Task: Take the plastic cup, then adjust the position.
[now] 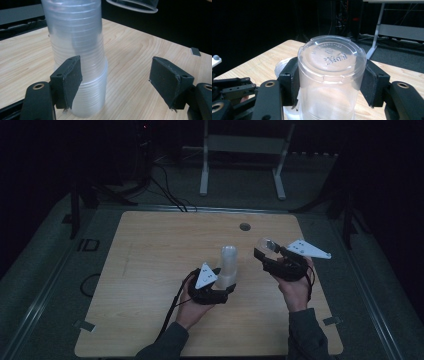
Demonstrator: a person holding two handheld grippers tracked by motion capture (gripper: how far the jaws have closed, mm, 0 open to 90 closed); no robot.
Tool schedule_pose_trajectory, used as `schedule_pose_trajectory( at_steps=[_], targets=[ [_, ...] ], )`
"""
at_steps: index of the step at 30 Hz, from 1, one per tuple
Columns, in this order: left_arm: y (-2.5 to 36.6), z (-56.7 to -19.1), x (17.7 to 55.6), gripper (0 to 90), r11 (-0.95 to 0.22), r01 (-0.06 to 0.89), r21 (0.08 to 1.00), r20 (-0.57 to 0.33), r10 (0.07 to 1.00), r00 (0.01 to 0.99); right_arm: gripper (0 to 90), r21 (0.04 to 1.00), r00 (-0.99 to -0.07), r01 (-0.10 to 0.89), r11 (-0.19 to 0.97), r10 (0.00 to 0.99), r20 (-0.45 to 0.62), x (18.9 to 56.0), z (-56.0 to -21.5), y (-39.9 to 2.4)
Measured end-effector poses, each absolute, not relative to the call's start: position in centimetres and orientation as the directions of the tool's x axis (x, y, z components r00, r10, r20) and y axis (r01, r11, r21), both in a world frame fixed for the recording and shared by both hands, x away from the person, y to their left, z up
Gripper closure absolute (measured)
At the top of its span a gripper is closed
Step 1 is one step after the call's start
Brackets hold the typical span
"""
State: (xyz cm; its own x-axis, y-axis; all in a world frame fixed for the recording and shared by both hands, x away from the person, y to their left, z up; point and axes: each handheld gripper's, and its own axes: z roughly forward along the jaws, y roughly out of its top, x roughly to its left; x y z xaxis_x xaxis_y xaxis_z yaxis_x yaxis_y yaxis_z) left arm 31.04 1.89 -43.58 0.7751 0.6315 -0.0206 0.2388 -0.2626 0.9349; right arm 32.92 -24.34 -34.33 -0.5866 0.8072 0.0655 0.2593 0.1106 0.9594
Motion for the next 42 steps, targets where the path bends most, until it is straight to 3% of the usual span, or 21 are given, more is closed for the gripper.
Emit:
schedule_pose_trajectory(
  at_steps=[19,42],
  targets=[
    [1.1,-43.1,30.5,25.5,-0.256,0.209,0.944,-0.012,0.604,0.797,40.3,0.952,-0.56,0.296,0.083,0.822,0.102,32.2,-36.2,-25.4],
    [-0.6,-42.8,30.3,25.5,-0.266,0.182,0.947,0.002,0.568,0.823,40.7,0.929,-0.558,0.37,-0.013,0.796,0.234,31.7,-38.0,-26.2]
  ],
)
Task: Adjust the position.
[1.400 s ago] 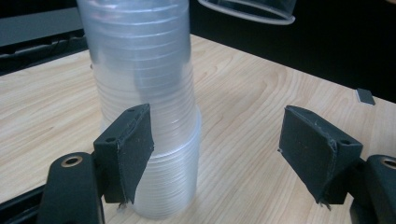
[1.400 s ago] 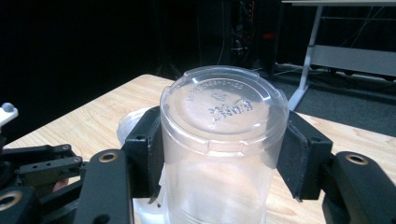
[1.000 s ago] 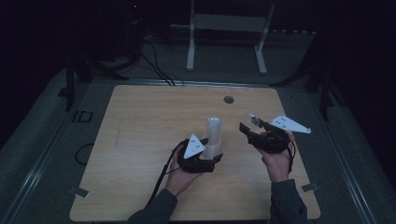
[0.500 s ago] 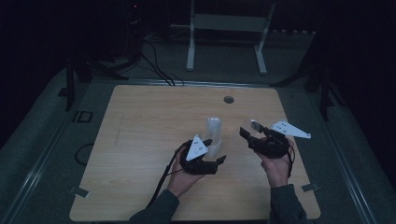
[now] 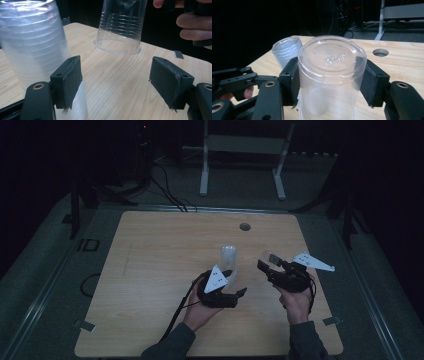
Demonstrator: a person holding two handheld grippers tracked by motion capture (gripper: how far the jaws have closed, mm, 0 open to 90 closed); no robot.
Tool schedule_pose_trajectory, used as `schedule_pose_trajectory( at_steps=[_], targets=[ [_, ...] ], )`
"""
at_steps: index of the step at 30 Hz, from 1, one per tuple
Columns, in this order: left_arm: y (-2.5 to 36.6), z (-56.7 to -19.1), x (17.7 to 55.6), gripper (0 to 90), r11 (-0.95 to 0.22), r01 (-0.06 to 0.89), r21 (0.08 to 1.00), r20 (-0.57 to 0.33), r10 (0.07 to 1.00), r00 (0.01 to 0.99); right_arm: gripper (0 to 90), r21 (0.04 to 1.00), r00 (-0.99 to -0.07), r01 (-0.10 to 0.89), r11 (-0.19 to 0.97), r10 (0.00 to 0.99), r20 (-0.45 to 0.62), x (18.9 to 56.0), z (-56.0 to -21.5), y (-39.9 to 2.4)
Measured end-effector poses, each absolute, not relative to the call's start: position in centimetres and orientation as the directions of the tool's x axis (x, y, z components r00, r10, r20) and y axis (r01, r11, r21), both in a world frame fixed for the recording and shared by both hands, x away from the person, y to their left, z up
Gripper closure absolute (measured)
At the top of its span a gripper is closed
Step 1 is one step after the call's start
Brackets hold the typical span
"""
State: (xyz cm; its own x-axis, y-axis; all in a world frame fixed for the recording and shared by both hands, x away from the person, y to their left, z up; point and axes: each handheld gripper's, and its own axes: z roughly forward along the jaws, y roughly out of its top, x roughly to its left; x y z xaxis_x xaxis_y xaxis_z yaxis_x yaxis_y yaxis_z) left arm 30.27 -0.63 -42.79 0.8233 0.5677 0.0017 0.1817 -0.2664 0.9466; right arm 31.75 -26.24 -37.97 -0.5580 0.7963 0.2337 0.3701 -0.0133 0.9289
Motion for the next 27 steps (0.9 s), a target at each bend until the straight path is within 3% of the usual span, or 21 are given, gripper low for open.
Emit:
schedule_pose_trajectory(
  at_steps=[27],
  targets=[
    [-3.0,-42.5,30.6,25.1,-0.265,0.151,0.952,0.02,0.548,0.837,41.3,0.897,-0.565,0.435,-0.082,0.751,0.343,31.7,-39.8,-26.8]
  ],
)
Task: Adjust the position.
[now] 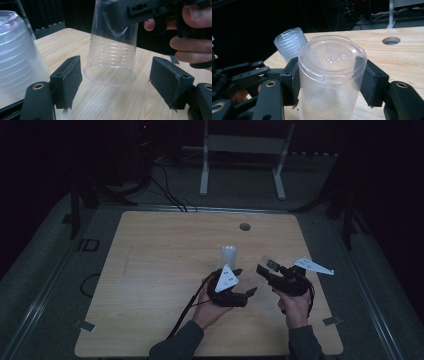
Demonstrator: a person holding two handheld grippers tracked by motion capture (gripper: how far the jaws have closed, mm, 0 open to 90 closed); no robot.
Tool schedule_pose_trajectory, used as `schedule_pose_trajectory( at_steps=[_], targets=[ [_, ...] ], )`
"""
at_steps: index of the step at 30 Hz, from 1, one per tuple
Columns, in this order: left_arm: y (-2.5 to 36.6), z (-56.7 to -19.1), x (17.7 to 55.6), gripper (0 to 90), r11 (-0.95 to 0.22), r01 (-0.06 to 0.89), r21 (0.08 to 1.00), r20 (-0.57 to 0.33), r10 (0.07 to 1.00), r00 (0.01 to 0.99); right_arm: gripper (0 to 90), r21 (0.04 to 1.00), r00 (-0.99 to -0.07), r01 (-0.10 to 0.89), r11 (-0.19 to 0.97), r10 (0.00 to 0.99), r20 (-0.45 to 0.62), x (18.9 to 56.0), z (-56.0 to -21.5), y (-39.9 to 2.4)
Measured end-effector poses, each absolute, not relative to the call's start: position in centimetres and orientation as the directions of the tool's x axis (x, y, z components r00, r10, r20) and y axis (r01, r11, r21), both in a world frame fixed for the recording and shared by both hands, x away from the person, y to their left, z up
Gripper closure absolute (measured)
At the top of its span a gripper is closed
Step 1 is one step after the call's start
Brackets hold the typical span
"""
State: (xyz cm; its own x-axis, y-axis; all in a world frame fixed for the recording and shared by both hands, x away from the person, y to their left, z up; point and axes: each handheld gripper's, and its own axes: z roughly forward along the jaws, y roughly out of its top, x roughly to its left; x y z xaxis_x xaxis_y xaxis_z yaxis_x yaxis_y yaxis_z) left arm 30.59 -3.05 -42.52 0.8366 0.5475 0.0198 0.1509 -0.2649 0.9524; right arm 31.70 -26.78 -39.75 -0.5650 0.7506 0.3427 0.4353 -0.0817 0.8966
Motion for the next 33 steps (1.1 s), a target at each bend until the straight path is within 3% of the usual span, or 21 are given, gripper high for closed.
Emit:
schedule_pose_trajectory(
  at_steps=[33],
  targets=[
    [-4.8,-43.5,31.5,20.8,-0.217,0.135,0.967,0.011,0.564,0.826,42.0,0.85,-0.581,0.498,-0.171,0.662,0.474,32.2,-40.4,-27.1]
  ],
)
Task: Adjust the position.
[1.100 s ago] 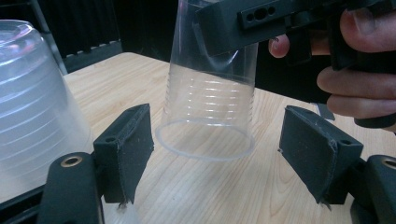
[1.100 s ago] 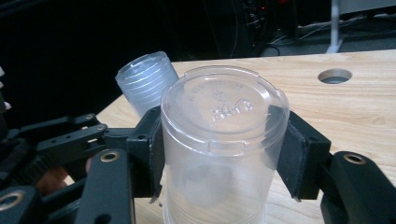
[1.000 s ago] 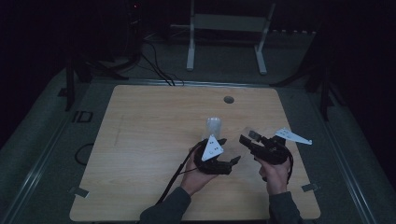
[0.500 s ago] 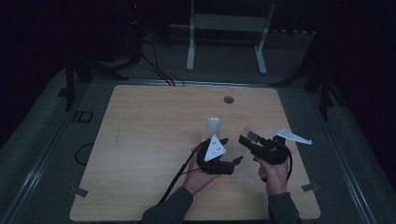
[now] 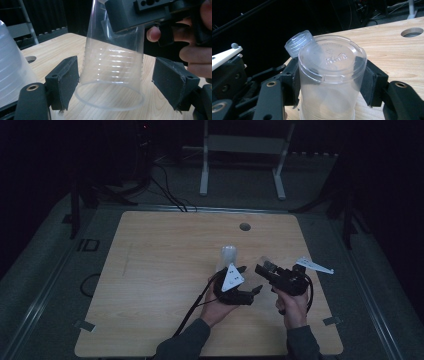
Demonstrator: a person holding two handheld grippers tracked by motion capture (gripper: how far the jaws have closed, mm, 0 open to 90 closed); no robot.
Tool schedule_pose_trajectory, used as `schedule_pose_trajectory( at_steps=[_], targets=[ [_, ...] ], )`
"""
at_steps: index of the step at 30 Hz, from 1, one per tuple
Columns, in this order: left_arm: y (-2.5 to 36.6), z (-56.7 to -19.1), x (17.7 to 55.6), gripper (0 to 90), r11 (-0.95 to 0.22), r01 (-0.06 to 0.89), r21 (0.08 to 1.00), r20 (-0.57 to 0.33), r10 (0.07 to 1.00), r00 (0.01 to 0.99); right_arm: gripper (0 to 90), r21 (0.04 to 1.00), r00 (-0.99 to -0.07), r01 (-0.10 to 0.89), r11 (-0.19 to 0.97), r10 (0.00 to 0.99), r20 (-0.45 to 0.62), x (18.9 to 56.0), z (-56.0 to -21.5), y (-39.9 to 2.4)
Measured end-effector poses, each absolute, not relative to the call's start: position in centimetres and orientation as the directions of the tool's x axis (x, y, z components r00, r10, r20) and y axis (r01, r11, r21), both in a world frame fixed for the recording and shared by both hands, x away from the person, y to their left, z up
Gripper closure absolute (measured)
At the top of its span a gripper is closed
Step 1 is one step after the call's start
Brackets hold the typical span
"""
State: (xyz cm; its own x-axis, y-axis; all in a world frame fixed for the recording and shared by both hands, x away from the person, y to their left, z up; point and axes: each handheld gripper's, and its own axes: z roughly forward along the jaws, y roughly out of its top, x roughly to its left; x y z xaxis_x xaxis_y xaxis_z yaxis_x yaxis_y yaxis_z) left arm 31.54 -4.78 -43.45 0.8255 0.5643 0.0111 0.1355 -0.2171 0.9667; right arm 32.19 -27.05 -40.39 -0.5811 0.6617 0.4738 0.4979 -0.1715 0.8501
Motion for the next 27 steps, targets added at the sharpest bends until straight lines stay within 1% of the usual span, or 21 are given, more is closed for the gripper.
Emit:
schedule_pose_trajectory(
  at_steps=[18,27],
  targets=[
    [-5.4,-44.0,32.4,21.8,-0.177,0.154,0.972,-0.021,0.587,0.81,42.4,0.828,-0.589,0.519,-0.211,0.615,0.525,32.3,-40.5,-27.1],
    [-5.6,-44.3,32.7,22.7,-0.192,0.164,0.968,-0.021,0.587,0.809,42.6,0.822,-0.591,0.526,-0.218,0.602,0.538,32.4,-40.5,-27.1]
  ],
)
